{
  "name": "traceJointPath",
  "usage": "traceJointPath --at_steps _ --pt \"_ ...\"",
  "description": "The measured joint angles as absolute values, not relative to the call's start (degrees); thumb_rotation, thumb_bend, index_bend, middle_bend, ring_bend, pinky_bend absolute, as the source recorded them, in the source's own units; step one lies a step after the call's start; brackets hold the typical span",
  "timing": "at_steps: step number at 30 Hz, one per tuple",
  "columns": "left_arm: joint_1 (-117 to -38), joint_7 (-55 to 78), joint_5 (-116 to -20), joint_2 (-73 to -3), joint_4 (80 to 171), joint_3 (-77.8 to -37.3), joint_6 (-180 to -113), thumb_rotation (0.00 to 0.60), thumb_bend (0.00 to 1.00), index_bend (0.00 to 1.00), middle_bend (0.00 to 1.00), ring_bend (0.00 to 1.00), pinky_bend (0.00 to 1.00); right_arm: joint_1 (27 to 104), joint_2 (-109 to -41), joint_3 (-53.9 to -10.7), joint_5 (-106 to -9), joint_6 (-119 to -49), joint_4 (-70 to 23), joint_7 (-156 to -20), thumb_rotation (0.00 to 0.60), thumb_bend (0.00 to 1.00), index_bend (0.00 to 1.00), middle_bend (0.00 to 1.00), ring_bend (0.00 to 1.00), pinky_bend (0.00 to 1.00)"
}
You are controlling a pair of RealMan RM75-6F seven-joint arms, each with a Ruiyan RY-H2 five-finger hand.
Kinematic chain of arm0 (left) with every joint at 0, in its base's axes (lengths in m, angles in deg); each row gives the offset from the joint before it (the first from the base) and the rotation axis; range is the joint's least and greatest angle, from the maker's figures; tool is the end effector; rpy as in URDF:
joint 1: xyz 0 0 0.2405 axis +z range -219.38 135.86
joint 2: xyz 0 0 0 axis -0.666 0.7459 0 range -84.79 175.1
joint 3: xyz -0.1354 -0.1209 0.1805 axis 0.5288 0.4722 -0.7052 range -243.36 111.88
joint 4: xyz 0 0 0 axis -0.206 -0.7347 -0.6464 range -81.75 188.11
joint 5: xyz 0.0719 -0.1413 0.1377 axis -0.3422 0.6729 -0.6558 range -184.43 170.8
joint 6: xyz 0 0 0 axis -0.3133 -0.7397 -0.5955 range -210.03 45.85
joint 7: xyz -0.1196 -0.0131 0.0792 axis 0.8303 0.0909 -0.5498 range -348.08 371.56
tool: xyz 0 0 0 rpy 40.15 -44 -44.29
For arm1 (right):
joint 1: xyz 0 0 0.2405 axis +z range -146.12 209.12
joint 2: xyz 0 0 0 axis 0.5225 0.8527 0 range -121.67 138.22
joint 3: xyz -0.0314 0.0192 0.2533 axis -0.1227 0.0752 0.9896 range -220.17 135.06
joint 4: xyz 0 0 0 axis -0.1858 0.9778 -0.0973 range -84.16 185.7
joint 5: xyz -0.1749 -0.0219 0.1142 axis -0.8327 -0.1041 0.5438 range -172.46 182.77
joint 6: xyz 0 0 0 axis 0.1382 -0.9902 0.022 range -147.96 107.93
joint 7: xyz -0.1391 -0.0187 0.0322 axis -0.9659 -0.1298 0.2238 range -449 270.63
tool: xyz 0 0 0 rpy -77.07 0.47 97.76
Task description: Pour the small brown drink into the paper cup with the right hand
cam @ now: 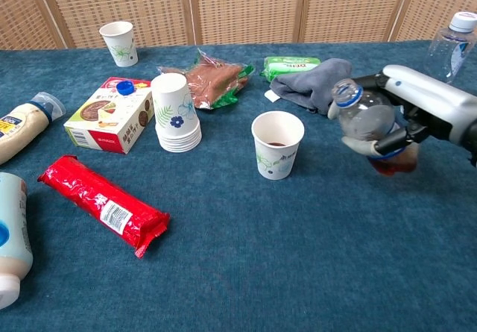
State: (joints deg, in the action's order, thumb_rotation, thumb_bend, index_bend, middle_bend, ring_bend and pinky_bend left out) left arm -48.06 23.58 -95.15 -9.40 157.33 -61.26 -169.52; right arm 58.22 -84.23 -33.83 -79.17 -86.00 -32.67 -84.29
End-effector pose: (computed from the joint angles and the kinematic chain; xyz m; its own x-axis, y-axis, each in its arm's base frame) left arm -0.2650 0.1901 0.1985 0.1584 -0.0500 0.9861 0.9810 -0.1051 -0.1630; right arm -0.1816 -0.2814 -0.0148 0.0571 -0.2524 0.9659 -0.9460 -0.3229 -0.0284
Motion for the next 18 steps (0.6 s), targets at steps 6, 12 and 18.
traceJointPath --at_steps 6,12,18 --pt "-47.96 24.17 -95.33 -9.22 157.18 -61.36 -169.68 0.600 0.26 0.00 0.00 0.00 0.00 59.91 -83.84 -32.59 -75.95 -84.19 -36.08 -91.83 0.600 0.70 0.41 0.60 0.50 0.81" --pt "-47.95 24.61 -95.68 -9.10 157.03 -61.52 -169.71 0.600 0.26 0.00 0.00 0.00 0.00 61.29 -83.60 -31.92 -74.02 -83.35 -37.55 -98.58 0.600 0.69 0.41 0.60 0.50 0.81" --pt "-48.05 24.94 -95.62 -8.97 156.93 -61.61 -169.41 0.600 0.26 0.00 0.00 0.00 0.00 62.75 -84.23 -31.15 -71.32 -83.02 -38.62 -105.51 0.600 0.69 0.41 0.60 0.50 0.81"
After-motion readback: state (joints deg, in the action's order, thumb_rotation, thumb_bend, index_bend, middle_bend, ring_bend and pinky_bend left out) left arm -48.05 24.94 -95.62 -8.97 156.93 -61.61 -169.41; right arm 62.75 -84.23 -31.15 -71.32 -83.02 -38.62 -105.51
